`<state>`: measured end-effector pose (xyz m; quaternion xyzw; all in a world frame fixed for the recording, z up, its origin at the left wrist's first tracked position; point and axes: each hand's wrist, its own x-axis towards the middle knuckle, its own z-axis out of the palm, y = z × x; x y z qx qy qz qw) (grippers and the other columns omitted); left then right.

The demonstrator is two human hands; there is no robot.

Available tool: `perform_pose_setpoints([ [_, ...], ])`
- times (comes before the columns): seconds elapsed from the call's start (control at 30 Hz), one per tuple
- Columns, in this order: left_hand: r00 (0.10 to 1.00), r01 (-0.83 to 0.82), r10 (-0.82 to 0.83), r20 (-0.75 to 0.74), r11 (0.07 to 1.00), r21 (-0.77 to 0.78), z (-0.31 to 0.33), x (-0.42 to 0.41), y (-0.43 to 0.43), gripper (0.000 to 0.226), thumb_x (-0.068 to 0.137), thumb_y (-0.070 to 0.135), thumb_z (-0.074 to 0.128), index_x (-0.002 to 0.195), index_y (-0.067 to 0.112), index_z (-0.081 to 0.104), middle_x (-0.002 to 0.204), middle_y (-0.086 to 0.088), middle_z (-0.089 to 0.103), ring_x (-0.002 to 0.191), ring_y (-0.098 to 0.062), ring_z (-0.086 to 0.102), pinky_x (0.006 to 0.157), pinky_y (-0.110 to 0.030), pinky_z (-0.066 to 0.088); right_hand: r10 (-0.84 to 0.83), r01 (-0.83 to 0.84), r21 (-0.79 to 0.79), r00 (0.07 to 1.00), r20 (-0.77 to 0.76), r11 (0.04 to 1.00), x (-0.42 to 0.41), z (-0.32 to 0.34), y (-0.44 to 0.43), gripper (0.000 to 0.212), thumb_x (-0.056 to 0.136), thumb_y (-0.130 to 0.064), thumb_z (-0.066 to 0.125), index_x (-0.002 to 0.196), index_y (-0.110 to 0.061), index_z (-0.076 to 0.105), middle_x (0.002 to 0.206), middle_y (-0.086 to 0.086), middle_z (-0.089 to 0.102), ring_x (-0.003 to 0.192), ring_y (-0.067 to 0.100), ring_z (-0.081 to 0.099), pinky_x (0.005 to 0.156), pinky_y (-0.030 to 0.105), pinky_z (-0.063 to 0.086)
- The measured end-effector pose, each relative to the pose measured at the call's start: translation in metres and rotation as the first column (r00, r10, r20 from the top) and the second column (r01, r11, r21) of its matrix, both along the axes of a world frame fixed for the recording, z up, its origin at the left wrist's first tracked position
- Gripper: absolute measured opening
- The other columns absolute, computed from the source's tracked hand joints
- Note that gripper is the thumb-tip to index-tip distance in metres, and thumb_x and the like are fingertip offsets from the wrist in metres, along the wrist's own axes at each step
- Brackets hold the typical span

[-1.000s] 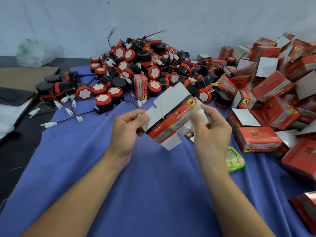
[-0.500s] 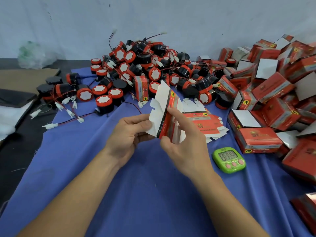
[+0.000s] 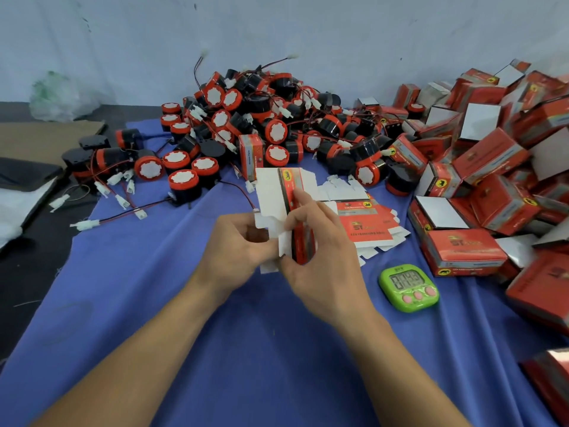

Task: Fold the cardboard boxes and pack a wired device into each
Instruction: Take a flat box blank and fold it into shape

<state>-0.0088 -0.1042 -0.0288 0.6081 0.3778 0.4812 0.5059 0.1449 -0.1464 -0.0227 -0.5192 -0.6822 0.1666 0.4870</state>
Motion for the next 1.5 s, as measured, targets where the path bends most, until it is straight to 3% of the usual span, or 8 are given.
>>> perform_pose_setpoints([
  [0.2,0.961,-0.265,0.265,-0.074,0.964,0.018,-0.001,0.009,0.002,0.049,0.061,0.015,0.057,0.103,0.031,0.077,0.078,0.004,0.074,0.065,-0.014,0.064,0.056,-0.034,0.050,-0.020,0.029,0.050,0.985,-0.170,0.998,0.001,0.005,-0.004,0.036,0.079,0.000,0.072,0.090,-0.024,0.047,0.128,-0.017,0.065,0.128,-0.006,0.052,0.086,0.008,0.043],
  [0.43,0.997,-0.074,0.072,0.017,0.980,0.184,0.004,0.000,-0.005,0.081,0.070,0.026,0.064,0.150,0.024,0.050,0.132,0.000,0.064,0.119,-0.021,0.061,0.096,-0.046,0.054,0.204,-0.247,-0.012,0.823,-0.530,0.969,0.009,0.007,0.000,0.026,0.078,0.002,0.064,0.094,-0.015,0.051,0.118,-0.004,0.073,0.128,0.004,0.059,0.094,0.027,0.050],
  [0.5,0.998,-0.062,0.061,0.010,0.971,0.232,0.003,-0.002,-0.006,0.069,0.077,0.032,0.067,0.143,0.023,0.050,0.124,-0.003,0.063,0.113,-0.024,0.059,0.097,-0.046,0.049,0.254,-0.345,-0.032,0.747,-0.615,0.938,0.014,0.008,0.002,0.026,0.079,0.004,0.063,0.097,-0.008,0.049,0.109,-0.004,0.074,0.113,0.005,0.067,0.083,0.029,0.052],
  [0.63,0.989,-0.059,0.100,-0.113,0.946,0.318,0.004,-0.007,-0.004,0.040,0.087,0.044,0.066,0.119,0.024,0.054,0.099,0.014,0.058,0.089,-0.008,0.055,0.082,-0.018,0.043,0.238,-0.397,-0.049,0.639,-0.731,0.917,0.023,0.009,0.007,0.027,0.082,0.005,0.066,0.099,-0.008,0.049,0.105,0.002,0.073,0.091,0.012,0.065,0.071,0.026,0.050],
  [0.83,0.971,-0.126,0.153,-0.185,0.981,0.147,0.000,0.003,-0.001,0.035,0.079,0.068,0.062,0.101,0.040,0.060,0.094,0.005,0.070,0.083,-0.006,0.064,0.069,-0.027,0.054,0.079,-0.313,-0.148,0.610,-0.788,0.938,0.021,0.002,0.013,0.018,0.096,0.008,0.060,0.101,-0.008,0.053,0.110,0.024,0.074,0.100,0.031,0.068,0.087,0.046,0.054],
  [1.13,0.964,-0.180,0.189,-0.187,0.982,0.061,-0.002,0.006,0.007,0.035,0.079,0.067,0.063,0.103,0.041,0.069,0.098,0.010,0.077,0.092,-0.012,0.073,0.084,-0.048,0.060,0.060,-0.352,-0.127,0.475,-0.878,0.927,0.020,-0.001,0.016,0.022,0.091,-0.005,0.063,0.110,0.004,0.054,0.102,0.018,0.069,0.092,0.026,0.063,0.078,0.030,0.056],
  [1.33,0.958,-0.229,0.223,-0.177,0.973,-0.010,-0.003,0.007,0.008,0.035,0.075,0.026,0.057,0.099,0.048,0.071,0.083,0.011,0.072,0.072,-0.006,0.060,0.066,-0.038,0.049,0.177,-0.421,-0.122,0.604,-0.777,0.899,0.023,-0.002,0.012,0.018,0.084,-0.012,0.072,0.096,-0.013,0.058,0.104,0.016,0.068,0.095,0.031,0.056,0.091,0.045,0.041],
  [1.5,0.950,-0.265,0.251,-0.188,0.963,-0.057,-0.004,0.003,0.007,0.034,0.076,0.028,0.053,0.095,0.050,0.071,0.079,0.014,0.070,0.073,-0.011,0.059,0.067,-0.040,0.048,0.155,-0.410,-0.152,0.623,-0.767,0.899,0.019,0.003,0.010,0.031,0.084,-0.037,0.073,0.098,-0.012,0.062,0.097,0.012,0.063,0.093,0.026,0.053,0.092,0.044,0.040],
])
